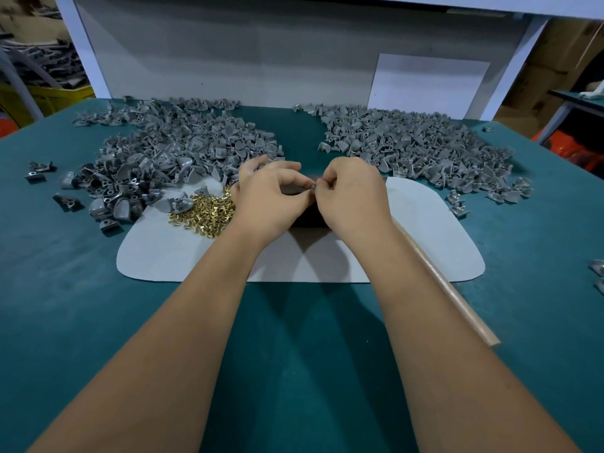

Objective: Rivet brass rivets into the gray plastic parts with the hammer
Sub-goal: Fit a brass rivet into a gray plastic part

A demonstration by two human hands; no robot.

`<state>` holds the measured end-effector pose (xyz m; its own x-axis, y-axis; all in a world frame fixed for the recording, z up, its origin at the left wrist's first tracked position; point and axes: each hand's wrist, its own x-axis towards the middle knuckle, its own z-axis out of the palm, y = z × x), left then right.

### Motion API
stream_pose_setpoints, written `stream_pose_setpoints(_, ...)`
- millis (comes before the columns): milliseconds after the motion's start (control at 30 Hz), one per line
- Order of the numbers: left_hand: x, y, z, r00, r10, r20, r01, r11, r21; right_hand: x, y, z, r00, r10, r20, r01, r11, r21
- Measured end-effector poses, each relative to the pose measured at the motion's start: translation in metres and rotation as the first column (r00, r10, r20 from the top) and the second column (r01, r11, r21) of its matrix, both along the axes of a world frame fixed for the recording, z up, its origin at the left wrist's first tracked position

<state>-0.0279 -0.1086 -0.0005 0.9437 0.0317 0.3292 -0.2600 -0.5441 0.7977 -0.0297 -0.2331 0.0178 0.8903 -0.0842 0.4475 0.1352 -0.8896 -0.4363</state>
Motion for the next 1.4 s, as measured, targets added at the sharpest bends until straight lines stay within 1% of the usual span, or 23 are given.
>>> stream_pose_setpoints(100,-0.002,0.0,0.002,1.0,0.009,-0.016,-0.009,1.0,0.014,-0.001,-0.003,-0.003,1.0,0.026,0.018,-0.027,0.997,0.068)
stream_pose_setpoints(333,-0.004,0.0,0.003,0.999,-0.003,-0.034,0.003,1.0,-0.009,0.001,-0.002,-0.009,0.997,0.054,0.047,-0.059,0.992,0.115)
stream_pose_setpoints(467,-0.005,0.001,0.003,0.999,-0.016,-0.038,0.016,1.0,-0.015,0.001,-0.006,-0.011,0.995,0.087,0.052,-0.091,0.991,0.1)
stream_pose_setpoints(567,-0.004,0.002,0.002,0.998,-0.032,-0.051,0.03,0.999,-0.028,-0.001,-0.01,-0.012,0.99,0.133,0.056,-0.14,0.979,0.152)
stream_pose_setpoints(633,-0.002,0.003,0.0,0.997,-0.039,-0.06,0.036,0.998,-0.044,-0.004,-0.01,-0.01,0.987,0.147,0.07,-0.159,0.963,0.216)
stream_pose_setpoints(700,0.0,0.003,-0.001,0.997,-0.047,-0.065,0.044,0.998,-0.049,-0.006,-0.011,-0.007,0.988,0.133,0.083,-0.154,0.916,0.37)
stream_pose_setpoints(767,0.001,0.003,-0.001,0.996,-0.058,-0.065,0.054,0.997,-0.049,-0.008,-0.012,-0.003,0.992,0.107,0.066,-0.125,0.831,0.542)
stream_pose_setpoints(833,0.002,0.003,-0.001,0.996,-0.063,-0.067,0.06,0.997,-0.047,-0.009,-0.014,-0.001,0.995,0.092,0.035,-0.093,0.769,0.633)
stream_pose_setpoints(933,0.003,0.005,-0.002,0.995,-0.071,-0.071,0.068,0.996,-0.049,-0.01,-0.015,0.001,0.996,0.086,-0.002,-0.062,0.736,0.675)
stream_pose_setpoints(1067,0.003,0.007,-0.002,0.993,-0.079,-0.091,0.073,0.995,-0.073,-0.01,-0.017,0.002,0.996,0.092,-0.013,-0.055,0.696,0.716)
stream_pose_setpoints(1400,0.006,0.008,-0.004,0.993,-0.062,-0.099,0.054,0.995,-0.086,-0.009,-0.024,0.003,0.995,0.1,-0.004,-0.048,0.518,0.854)
